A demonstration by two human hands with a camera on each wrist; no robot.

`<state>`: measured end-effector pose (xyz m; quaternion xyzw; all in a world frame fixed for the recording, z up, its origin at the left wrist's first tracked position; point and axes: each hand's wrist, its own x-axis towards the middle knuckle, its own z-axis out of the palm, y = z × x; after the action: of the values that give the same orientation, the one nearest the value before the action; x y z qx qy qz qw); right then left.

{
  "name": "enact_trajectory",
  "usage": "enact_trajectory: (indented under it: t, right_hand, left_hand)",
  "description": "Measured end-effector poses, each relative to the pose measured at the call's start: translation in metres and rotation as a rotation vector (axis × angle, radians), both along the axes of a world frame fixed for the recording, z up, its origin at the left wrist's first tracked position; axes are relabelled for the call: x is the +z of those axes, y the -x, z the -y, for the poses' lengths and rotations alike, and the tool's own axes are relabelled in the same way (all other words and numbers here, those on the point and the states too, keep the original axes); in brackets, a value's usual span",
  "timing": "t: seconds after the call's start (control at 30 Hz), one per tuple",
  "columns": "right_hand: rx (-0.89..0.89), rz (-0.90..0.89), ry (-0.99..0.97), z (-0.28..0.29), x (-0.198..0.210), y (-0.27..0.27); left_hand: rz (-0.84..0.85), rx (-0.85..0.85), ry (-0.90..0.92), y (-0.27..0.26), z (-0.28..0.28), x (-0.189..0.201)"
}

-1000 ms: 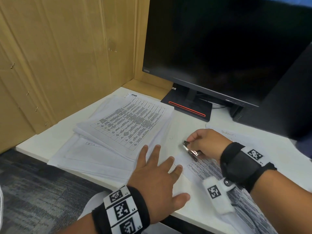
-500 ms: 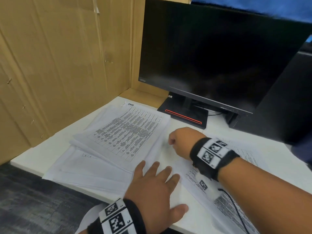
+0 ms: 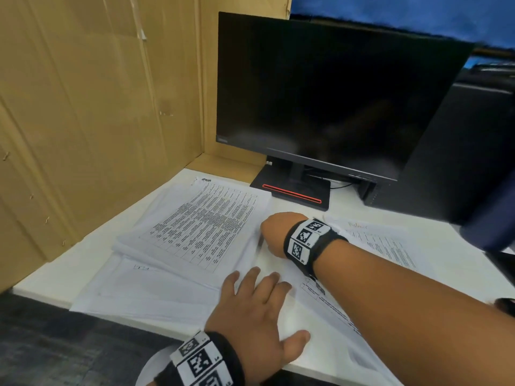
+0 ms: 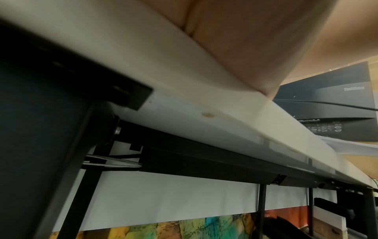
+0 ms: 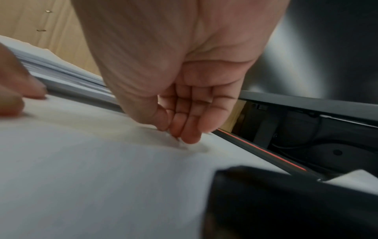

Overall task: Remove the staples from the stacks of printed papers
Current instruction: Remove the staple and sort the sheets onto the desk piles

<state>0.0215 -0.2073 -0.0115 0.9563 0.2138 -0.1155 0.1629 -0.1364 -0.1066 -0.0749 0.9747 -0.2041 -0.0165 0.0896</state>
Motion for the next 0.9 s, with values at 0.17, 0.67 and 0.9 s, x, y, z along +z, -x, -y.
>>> enact_trajectory:
  t: [0.17, 0.67, 0.9]
  right_hand:
    - [-0.059, 0.024, -0.077, 0.001, 0.001, -0.002]
    - [-0.030, 0.052, -0.088, -0.004, 0.001, 0.012]
    - [-0.027, 0.032, -0.091, -0.005, 0.001, 0.021]
  left_hand:
    - [0.019, -0.013, -0.034, 0.001, -0.003, 0.001]
    - [0.035, -0.019, 0.065, 0.000, -0.004, -0.010]
    - [0.118, -0.029, 0.144, 0.002, -0.006, 0.001]
